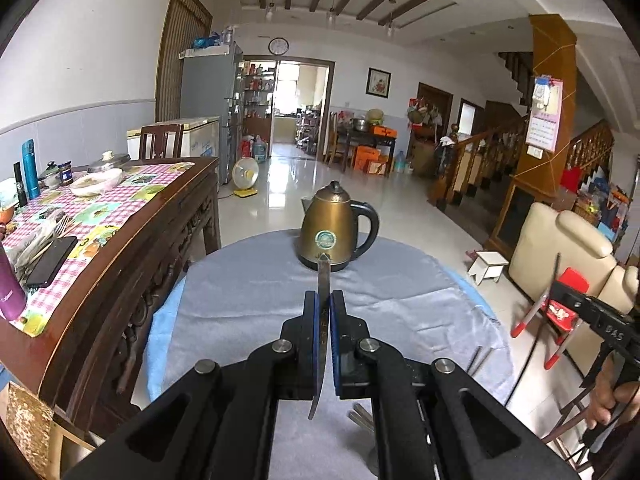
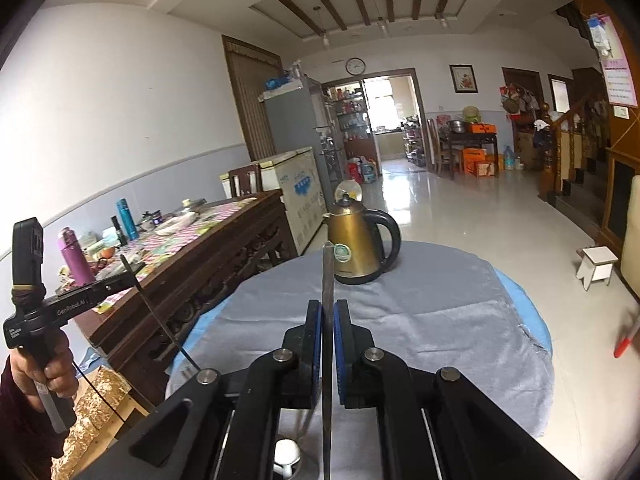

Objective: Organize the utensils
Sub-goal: 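Lift both chopsticks and carry them above the metal cup, then lower both chopsticks into the metal cup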

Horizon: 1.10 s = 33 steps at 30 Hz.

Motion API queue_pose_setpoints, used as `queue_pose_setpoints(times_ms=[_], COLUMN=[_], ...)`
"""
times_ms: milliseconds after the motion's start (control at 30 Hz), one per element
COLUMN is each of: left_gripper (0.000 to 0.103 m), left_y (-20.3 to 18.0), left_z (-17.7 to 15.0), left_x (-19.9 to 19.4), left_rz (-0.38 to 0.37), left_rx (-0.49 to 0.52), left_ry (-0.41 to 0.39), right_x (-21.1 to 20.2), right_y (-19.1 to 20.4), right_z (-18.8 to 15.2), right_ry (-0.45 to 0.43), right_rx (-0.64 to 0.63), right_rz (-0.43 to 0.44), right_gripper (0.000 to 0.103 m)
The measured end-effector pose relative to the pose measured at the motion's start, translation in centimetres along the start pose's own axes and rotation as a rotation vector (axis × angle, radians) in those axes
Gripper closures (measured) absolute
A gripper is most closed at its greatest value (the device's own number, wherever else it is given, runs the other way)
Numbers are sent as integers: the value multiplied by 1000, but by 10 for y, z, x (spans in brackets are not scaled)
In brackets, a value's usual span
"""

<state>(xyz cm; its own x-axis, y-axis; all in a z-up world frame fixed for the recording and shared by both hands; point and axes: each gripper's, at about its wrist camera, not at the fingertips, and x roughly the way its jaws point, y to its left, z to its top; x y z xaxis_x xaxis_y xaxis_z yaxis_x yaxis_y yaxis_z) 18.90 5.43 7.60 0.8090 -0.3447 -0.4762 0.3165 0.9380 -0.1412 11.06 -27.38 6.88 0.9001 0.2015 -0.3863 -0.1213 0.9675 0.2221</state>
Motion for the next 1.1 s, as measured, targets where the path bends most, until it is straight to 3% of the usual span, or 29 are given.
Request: queue_pose_setpoints(times_ms=[200,833,1100], left_gripper=[98,98,98], left_y=[-12,-35,-46], left_z=[-11,-22,-23], left_x=[-13,-21,-23], left_rz=[-16,61,52], left_rx=[-12,5,2], left_ry=[-7,-19,-31], right_x=[-4,-6,-10], right_y=[11,27,23], right_z=[-7,-19,-28], right_ry=[-6,-18,-66], right_rx=[12,59,103], right_rz=[42,128,149], right_gripper=[96,96,96])
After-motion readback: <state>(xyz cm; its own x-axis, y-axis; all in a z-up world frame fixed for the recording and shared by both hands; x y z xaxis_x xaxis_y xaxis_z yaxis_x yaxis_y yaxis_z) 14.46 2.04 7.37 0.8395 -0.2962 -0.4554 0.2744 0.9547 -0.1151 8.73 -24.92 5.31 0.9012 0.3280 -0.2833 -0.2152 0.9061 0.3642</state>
